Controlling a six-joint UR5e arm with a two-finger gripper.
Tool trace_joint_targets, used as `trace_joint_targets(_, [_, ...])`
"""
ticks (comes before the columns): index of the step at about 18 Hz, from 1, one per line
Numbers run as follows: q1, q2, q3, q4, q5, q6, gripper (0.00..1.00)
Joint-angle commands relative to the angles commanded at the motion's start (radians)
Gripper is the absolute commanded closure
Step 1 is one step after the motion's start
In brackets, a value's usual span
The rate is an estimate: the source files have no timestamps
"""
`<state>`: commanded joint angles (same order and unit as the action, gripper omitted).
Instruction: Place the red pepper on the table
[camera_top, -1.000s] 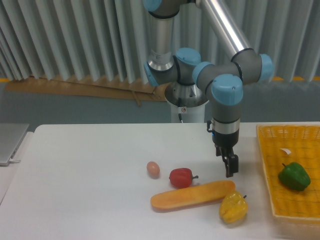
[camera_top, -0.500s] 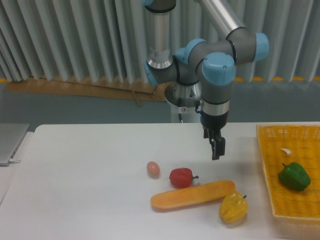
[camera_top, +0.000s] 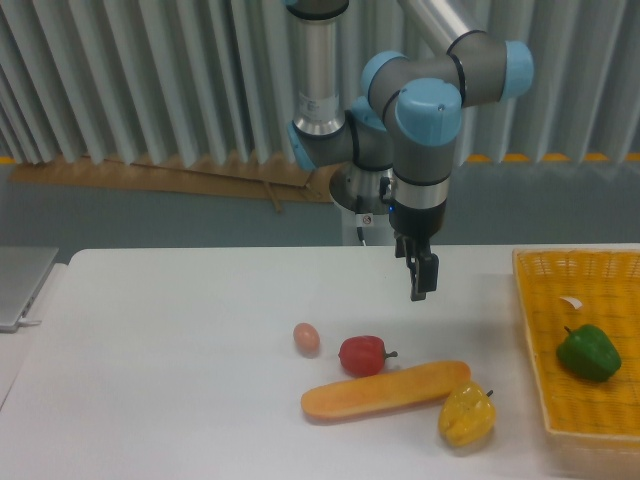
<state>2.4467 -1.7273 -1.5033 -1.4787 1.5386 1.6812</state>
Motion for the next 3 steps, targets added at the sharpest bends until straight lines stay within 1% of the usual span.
trace_joint_targets(3, [-0.002, 0.012, -0.008, -0.002, 0.0, 0.0, 0.0])
